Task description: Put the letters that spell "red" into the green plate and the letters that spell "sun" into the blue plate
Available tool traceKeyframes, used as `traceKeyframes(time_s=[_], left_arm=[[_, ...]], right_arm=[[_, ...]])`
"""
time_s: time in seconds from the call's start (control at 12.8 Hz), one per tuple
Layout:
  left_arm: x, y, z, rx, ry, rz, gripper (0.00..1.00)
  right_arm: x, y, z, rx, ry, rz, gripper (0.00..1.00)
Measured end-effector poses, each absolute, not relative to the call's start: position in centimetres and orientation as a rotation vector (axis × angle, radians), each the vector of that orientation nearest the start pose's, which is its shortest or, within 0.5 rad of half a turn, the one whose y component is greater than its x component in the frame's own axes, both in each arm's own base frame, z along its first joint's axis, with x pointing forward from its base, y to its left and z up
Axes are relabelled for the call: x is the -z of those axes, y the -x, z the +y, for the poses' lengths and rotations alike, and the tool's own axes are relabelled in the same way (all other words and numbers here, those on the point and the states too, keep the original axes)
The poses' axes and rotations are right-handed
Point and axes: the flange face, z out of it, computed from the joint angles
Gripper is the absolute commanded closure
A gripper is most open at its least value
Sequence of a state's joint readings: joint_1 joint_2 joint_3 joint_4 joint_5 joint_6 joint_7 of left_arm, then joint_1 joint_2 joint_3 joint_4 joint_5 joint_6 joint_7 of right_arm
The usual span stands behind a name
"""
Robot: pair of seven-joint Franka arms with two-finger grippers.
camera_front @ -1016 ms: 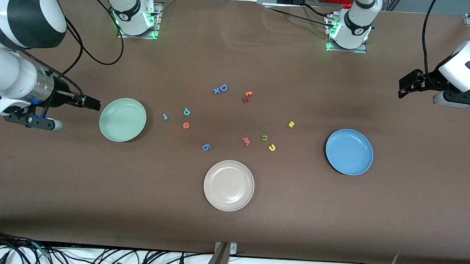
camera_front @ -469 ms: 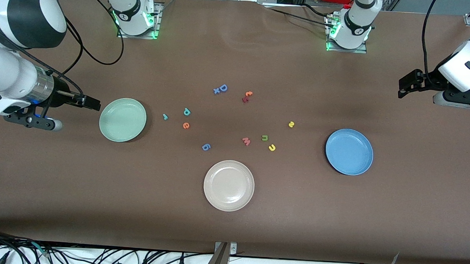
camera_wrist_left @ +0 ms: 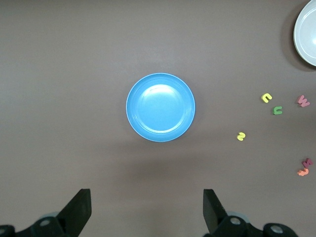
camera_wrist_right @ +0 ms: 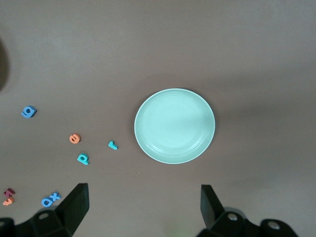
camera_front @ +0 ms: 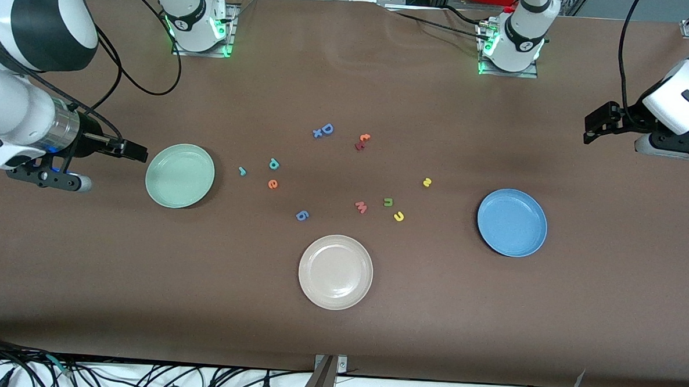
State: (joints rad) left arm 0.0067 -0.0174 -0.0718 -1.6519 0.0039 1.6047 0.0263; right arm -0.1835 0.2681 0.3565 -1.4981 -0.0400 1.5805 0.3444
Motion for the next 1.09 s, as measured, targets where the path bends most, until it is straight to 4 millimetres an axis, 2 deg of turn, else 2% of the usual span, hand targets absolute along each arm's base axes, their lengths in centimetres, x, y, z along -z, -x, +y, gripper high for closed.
traceKeyframes(time_s=[1.09], left_arm=[[-59.87, -54.91, -3.58, -0.047, 3.132, 0.144, 0.0]], right_arm=[[-50.25, -61.39, 7.92, -0.306, 3.11, 0.267, 0.0]])
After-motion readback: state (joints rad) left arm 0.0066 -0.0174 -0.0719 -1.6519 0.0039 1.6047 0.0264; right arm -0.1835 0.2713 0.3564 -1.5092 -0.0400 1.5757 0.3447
